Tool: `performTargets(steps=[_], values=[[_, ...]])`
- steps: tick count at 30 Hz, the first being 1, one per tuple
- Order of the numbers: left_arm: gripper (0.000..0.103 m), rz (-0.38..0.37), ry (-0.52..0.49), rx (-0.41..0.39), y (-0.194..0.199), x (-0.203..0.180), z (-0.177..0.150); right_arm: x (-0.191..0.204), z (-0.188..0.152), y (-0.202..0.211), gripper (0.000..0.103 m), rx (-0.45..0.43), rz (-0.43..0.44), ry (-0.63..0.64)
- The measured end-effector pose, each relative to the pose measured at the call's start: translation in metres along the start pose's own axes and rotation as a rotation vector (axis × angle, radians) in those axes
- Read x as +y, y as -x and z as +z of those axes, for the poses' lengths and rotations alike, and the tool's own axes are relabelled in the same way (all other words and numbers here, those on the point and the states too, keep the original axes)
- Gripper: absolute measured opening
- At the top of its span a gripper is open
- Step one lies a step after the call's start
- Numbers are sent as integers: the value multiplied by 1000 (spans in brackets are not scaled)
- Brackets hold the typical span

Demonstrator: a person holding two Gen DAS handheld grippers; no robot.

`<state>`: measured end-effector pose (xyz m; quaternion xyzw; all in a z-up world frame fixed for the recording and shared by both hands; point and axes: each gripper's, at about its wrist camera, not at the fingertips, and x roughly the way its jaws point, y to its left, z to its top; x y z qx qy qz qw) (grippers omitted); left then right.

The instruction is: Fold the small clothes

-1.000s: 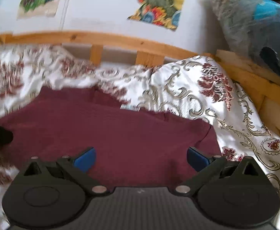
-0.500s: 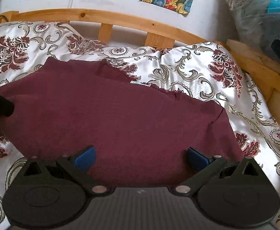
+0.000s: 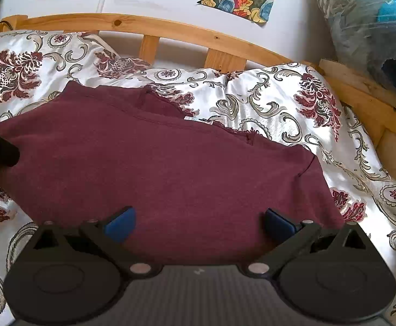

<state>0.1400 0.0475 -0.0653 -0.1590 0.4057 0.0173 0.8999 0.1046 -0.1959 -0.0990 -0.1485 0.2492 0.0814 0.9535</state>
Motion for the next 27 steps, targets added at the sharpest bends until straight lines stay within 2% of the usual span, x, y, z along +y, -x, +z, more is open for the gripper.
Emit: performTargets(steps=[4, 10, 14, 16, 18, 19, 25, 27], values=[[103, 6, -18, -19, -1, 0, 1, 0, 0, 0, 103, -2, -1, 0], [99, 31, -122, -75, 1, -12, 3, 0, -1, 0, 103, -3, -1, 0], [86, 9, -153, -84, 2, -17, 4, 0, -1, 0, 103, -3, 1, -2], [82, -9, -130, -73, 1, -16, 6, 0, -1, 0, 103, -2, 1, -2], [71, -27, -89, -64, 2, -13, 5, 0, -1, 0, 103, -2, 1, -2], [69, -35, -69, -61, 3, -12, 4, 0, 0, 0, 103, -2, 1, -2], [51, -1, 19, -69, 8, -17, 5, -1, -1, 0, 103, -2, -3, 1], [40, 17, 29, -67, 9, -20, 8, -1, -1, 0, 103, -1, -3, 0]])
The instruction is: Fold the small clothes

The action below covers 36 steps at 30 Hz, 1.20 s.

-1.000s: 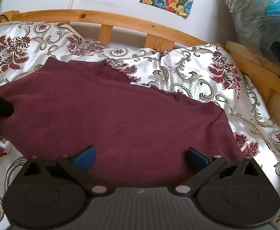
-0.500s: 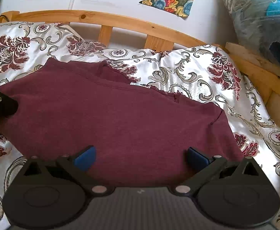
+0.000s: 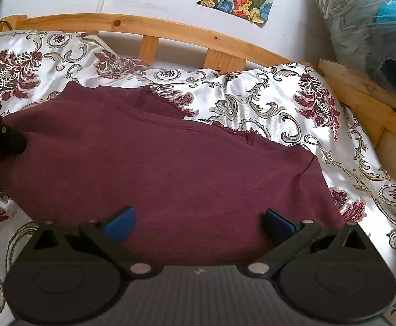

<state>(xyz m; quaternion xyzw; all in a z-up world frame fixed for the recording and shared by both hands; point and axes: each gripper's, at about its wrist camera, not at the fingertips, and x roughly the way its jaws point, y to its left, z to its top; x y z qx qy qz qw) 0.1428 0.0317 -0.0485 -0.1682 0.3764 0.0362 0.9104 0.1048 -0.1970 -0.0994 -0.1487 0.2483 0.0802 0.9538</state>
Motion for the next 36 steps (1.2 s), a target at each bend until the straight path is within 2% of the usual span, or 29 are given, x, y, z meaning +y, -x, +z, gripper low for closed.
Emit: performTargets(steps=[4, 9, 15, 21, 26, 29, 32, 36], values=[[27, 23, -34, -12, 7, -14, 6, -4, 4, 2, 103, 21, 19, -10], [20, 33, -185, -63, 23, -45, 18, -23, 15, 8, 103, 43, 71, -46], [19, 10, -490, -129, 44, -106, 34, -65, 24, 10, 103, 45, -37, -87], [18, -101, -686, -158, 47, -175, 40, -121, 31, 11, 103, 36, -146, -157], [17, -186, -808, -154, 38, -224, 20, -162, 27, 9, 103, 45, -217, -205], [18, -189, -875, -120, 20, -240, 1, -181, 21, 2, 103, 63, -244, -259], [18, -193, -912, -80, 8, -249, -15, -190, 17, -6, 103, 77, -236, -290], [19, -210, -933, -65, 4, -253, -29, -192, 21, -9, 103, 44, -214, -277]])
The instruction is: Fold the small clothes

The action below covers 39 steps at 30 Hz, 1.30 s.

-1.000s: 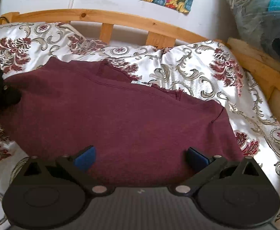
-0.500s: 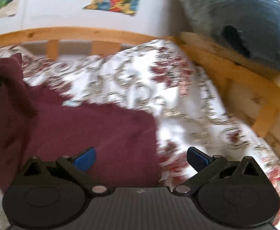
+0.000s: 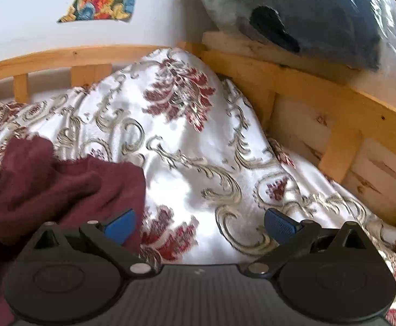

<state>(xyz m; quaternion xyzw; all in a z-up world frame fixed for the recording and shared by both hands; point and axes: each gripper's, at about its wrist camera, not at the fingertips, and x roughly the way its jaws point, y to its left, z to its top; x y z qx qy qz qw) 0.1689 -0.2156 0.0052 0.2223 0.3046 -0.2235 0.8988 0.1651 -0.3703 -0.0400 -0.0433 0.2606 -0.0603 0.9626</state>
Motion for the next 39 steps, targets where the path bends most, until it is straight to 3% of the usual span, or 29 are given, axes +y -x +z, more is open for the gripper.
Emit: performTargets(steps=[5, 8, 10, 13, 15, 17, 22, 26, 33, 35, 37, 39], values=[[35, -18, -4, -55, 15, -7, -8, -9, 7, -1, 103, -41, 99, -70], [53, -109, 21, -114, 31, -9, -11, -26, 7, 4, 103, -71, 218, -251], [55, -116, 23, -137, 39, -16, -14, -36, 7, 4, 103, -79, 327, -355], [67, -66, 34, -157, 49, -20, -18, -42, 8, 2, 103, -75, 445, -423], [80, 1, 61, -178, 54, -15, -23, -40, 9, -3, 102, -51, 525, -439], [84, 68, 86, -185, 56, -8, -30, -35, 9, -8, 97, -22, 581, -464], [78, 198, 108, -103, 35, 7, -51, -9, 7, -20, 85, 49, 668, -445], [62, 169, 179, -36, 20, 22, -65, 16, 6, -34, 78, 106, 717, -400], [35, 183, 155, -24, 13, 27, -70, 35, 8, -65, 79, 193, 747, -390], [32, 182, 141, -25, 14, 24, -71, 36, 11, -72, 77, 195, 753, -401], [31, 182, 123, -21, 14, 20, -72, 39, 14, -76, 64, 195, 741, -384], [29, 182, 104, -21, 15, 13, -73, 44, 16, -78, 46, 208, 723, -353]])
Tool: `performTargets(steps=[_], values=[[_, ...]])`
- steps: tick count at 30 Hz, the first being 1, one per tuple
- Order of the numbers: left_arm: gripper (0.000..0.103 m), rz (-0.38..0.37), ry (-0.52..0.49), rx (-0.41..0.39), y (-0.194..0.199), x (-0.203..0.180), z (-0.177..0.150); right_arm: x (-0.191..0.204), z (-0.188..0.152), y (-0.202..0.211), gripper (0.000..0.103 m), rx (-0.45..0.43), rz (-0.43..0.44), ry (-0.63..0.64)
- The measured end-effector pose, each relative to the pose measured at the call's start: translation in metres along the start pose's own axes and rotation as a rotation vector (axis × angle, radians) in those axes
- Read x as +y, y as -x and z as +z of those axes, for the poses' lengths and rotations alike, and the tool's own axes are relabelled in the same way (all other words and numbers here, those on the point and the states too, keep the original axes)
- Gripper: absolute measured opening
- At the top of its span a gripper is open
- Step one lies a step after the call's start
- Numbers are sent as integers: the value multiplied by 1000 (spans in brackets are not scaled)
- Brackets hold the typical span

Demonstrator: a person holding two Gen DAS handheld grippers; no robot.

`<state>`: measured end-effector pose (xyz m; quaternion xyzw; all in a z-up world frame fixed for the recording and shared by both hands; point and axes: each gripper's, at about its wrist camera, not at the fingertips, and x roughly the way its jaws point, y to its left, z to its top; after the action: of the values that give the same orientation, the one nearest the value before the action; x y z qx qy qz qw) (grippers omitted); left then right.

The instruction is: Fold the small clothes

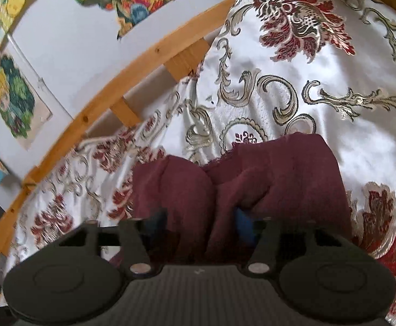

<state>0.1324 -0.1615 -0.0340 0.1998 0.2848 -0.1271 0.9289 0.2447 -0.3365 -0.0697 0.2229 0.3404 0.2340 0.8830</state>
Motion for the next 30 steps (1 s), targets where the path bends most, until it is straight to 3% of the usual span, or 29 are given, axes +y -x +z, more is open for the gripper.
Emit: performTargets(steps=[1, 2, 5, 10, 14, 19, 24, 30], values=[[28, 2, -15, -2, 1, -3, -1, 1, -1, -1, 38, 5, -5, 8], [27, 6, -31, -5, 2, -6, -2, 2, -2, 0, 22, 6, -13, 17], [23, 17, -38, -16, 5, -8, -2, 8, -4, 9, 15, -39, -30, 64], [20, -11, 5, -40, 12, -5, 2, 25, -1, 41, 14, -139, -52, 172], [19, -53, -18, -75, 19, -13, 5, 30, 1, 66, 14, -171, -110, 237], [17, -112, -64, -106, 24, -28, 5, 10, -2, 85, 14, -115, -191, 183], [18, -145, -95, -102, 25, -39, 0, -8, -5, 89, 14, -77, -218, 103], [20, -188, -28, -82, 22, -32, -1, -7, -9, 86, 15, -55, -248, 136]])
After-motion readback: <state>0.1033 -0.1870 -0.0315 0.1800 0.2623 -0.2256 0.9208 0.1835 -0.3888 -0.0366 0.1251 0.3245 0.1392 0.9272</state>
